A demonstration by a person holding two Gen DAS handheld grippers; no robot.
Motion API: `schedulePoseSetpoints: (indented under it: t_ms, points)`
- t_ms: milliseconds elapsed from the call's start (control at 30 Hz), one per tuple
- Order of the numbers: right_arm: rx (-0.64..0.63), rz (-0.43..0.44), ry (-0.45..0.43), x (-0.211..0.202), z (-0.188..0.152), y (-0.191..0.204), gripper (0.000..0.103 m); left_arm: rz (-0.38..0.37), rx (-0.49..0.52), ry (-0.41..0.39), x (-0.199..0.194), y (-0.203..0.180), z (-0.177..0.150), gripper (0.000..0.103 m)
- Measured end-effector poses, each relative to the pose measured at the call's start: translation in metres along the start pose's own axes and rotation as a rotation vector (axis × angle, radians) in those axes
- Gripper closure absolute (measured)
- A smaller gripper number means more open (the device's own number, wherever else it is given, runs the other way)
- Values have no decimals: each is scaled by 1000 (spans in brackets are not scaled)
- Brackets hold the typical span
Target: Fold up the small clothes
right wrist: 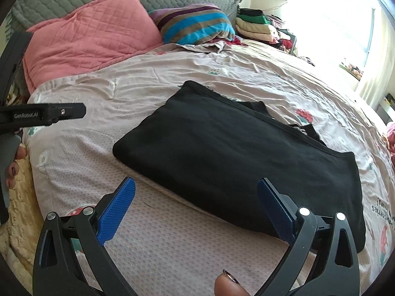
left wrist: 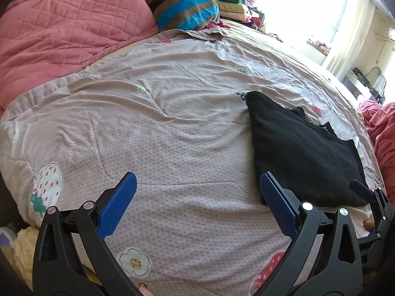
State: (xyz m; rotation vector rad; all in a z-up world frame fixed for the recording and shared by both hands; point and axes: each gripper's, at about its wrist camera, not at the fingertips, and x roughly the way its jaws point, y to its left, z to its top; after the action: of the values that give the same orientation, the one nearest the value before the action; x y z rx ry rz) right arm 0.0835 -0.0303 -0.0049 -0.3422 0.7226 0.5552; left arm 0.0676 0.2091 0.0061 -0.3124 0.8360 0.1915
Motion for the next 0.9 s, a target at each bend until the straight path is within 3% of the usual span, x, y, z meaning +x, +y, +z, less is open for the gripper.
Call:
schedulePoseSetpoints:
  t_ms: [167,500,900]
  points:
    - [-45,-13,21,15,1,12,5,9,-7,13,8,3,2,10]
    - [-120,-131,97,58,3,23,5,2,11,44,30,-3,11,10]
    - [-163,-161,89,84,21,28,4,-19,0,77,59,-13,28,10]
